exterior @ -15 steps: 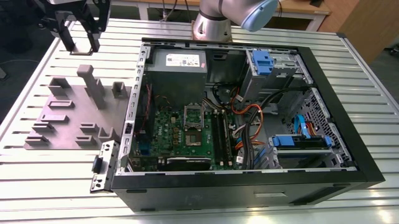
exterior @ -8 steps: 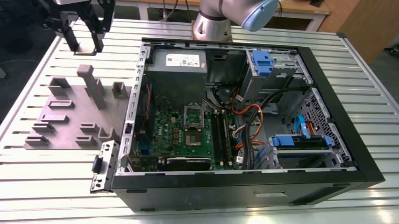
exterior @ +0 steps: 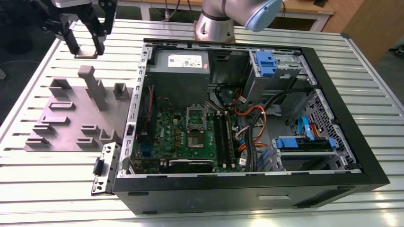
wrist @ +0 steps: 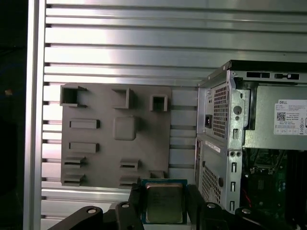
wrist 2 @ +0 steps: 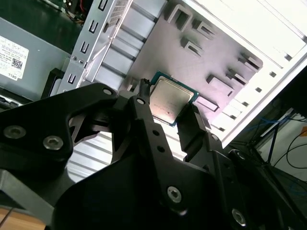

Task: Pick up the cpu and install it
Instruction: 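Pick up the cpu and move it towards the insertion slot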

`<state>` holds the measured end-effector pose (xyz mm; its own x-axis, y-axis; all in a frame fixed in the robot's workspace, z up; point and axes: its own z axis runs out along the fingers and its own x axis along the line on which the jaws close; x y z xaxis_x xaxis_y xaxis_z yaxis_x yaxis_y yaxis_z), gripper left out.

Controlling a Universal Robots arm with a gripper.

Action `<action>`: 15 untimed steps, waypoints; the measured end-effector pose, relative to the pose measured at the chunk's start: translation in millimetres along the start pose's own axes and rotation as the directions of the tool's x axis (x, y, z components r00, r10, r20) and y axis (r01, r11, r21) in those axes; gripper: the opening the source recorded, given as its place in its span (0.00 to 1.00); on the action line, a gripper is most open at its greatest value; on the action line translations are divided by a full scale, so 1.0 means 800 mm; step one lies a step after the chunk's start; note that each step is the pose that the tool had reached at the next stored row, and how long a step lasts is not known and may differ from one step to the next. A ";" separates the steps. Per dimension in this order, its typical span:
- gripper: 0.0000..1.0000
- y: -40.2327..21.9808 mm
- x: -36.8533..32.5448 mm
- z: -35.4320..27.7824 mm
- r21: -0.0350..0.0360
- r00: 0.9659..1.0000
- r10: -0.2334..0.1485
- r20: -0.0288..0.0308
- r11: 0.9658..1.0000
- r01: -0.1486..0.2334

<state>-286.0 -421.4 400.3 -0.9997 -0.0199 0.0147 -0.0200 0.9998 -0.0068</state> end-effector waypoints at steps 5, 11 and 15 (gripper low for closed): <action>0.47 -0.0068 -0.0009 0.0001 0.000 1.000 0.000 0.000 1.000 0.000; 0.47 -0.0073 -0.0088 0.0000 0.000 1.000 0.000 0.000 1.000 0.000; 0.47 -0.0074 -0.0162 -0.0001 0.000 1.000 0.000 0.000 1.000 0.000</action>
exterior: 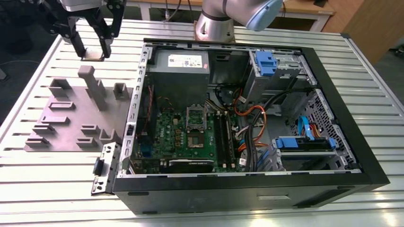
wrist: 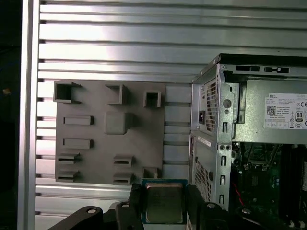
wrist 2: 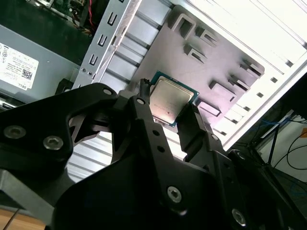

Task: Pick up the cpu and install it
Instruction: 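Pick up the cpu and move it towards the insertion slot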

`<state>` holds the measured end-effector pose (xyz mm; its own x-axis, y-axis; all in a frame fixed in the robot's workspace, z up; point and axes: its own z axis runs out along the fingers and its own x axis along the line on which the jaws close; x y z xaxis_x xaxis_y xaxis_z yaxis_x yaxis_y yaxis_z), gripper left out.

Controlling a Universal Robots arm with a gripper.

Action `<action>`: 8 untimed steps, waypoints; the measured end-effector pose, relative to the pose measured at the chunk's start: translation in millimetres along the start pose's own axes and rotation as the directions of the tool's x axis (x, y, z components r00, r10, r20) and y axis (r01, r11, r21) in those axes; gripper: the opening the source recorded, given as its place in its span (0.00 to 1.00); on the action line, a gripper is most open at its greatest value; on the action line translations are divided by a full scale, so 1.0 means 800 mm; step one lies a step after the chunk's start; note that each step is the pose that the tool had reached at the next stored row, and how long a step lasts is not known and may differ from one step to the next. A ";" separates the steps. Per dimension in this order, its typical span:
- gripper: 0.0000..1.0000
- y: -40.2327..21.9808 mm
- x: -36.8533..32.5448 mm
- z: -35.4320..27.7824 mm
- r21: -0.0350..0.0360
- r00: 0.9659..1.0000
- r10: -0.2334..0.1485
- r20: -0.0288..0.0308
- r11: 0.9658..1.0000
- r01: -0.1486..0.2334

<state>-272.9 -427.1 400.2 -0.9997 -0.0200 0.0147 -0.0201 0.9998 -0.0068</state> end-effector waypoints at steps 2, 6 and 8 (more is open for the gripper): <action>0.47 0.0000 -0.0010 0.0001 0.000 1.000 0.000 0.000 1.000 0.000; 0.47 0.0000 -0.0014 0.0000 0.000 1.000 0.000 0.000 1.000 0.000; 0.47 0.0000 -0.0014 0.0000 0.000 1.000 0.000 0.000 1.000 0.000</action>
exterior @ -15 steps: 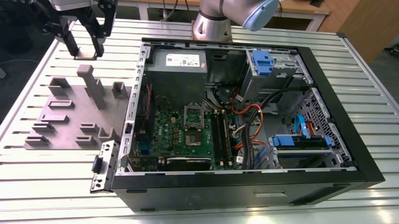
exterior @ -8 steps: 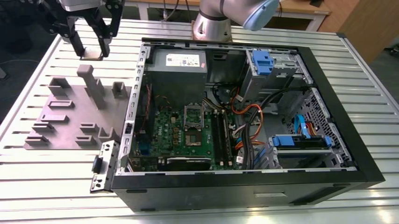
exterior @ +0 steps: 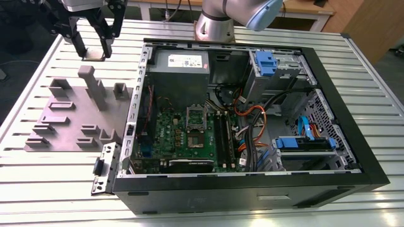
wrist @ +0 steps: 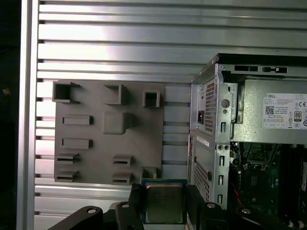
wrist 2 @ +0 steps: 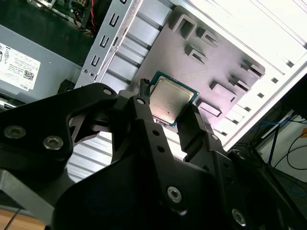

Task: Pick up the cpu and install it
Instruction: 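Pick up the cpu and move it towards the insertion slot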

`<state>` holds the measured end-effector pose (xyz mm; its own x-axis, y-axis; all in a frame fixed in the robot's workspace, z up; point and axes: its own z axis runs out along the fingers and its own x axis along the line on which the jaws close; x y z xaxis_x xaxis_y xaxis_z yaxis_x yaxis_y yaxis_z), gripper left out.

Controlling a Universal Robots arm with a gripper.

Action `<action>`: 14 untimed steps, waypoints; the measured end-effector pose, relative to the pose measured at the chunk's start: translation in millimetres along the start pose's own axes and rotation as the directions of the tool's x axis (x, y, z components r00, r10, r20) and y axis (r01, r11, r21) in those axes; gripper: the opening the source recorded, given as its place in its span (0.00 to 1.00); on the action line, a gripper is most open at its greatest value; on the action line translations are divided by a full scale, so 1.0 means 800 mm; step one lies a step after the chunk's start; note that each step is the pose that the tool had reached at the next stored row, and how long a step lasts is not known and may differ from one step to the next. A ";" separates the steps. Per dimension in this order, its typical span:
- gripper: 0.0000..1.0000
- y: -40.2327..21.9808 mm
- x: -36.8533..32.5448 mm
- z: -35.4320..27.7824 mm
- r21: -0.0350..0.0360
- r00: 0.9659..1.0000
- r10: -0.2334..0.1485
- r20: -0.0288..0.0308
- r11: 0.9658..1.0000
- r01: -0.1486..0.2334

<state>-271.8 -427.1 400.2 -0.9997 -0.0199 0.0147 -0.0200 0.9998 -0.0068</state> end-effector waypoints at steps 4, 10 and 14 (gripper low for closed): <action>0.47 0.0000 -0.0001 0.0000 0.000 1.000 0.000 0.000 1.000 0.000; 0.47 -0.0001 -0.0072 -0.0001 0.000 1.000 0.000 0.000 1.000 0.000; 0.47 -0.0003 -0.0170 -0.0003 0.000 1.000 0.000 0.000 1.000 0.000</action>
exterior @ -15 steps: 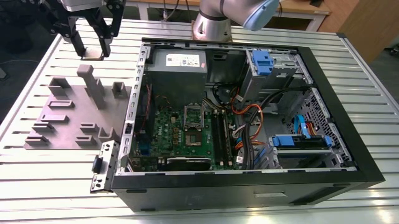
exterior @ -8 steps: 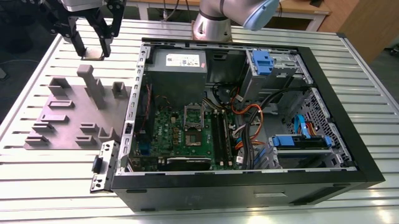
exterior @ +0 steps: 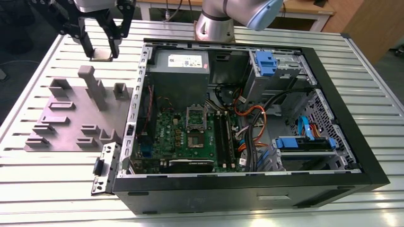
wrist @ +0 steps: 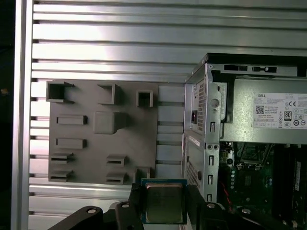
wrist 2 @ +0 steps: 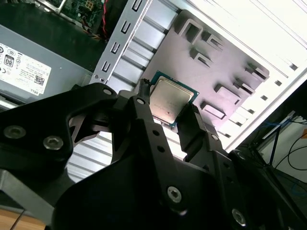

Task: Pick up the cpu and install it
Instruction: 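Pick up the cpu and move it towards the insertion slot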

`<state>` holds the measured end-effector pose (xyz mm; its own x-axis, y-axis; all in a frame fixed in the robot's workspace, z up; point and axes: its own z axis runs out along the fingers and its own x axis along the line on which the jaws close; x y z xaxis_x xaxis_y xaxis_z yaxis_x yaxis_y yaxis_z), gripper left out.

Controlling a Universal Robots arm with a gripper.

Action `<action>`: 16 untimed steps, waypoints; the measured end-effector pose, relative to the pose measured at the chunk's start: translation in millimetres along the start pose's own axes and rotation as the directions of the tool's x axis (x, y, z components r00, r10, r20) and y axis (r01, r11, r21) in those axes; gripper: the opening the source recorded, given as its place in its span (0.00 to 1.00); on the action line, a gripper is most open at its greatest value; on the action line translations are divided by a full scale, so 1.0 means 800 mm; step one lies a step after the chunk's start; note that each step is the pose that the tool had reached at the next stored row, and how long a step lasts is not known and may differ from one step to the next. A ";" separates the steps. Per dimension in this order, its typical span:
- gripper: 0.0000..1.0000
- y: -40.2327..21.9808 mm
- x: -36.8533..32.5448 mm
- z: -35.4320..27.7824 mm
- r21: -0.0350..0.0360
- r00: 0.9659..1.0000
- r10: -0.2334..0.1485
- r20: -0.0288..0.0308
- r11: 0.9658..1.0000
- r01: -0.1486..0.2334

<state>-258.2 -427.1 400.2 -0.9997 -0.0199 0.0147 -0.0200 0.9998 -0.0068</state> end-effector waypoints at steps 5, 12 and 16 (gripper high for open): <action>0.47 -0.0002 -0.0082 -0.0001 0.000 1.000 0.000 0.000 1.000 0.000; 0.47 -0.0070 -0.0085 0.0002 0.000 1.000 0.000 0.000 1.000 0.000; 0.47 -0.0071 -0.0114 0.0001 0.000 1.000 0.000 0.000 1.000 0.000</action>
<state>-248.9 -432.7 400.1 -0.9997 -0.0198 0.0147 -0.0199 0.9998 -0.0067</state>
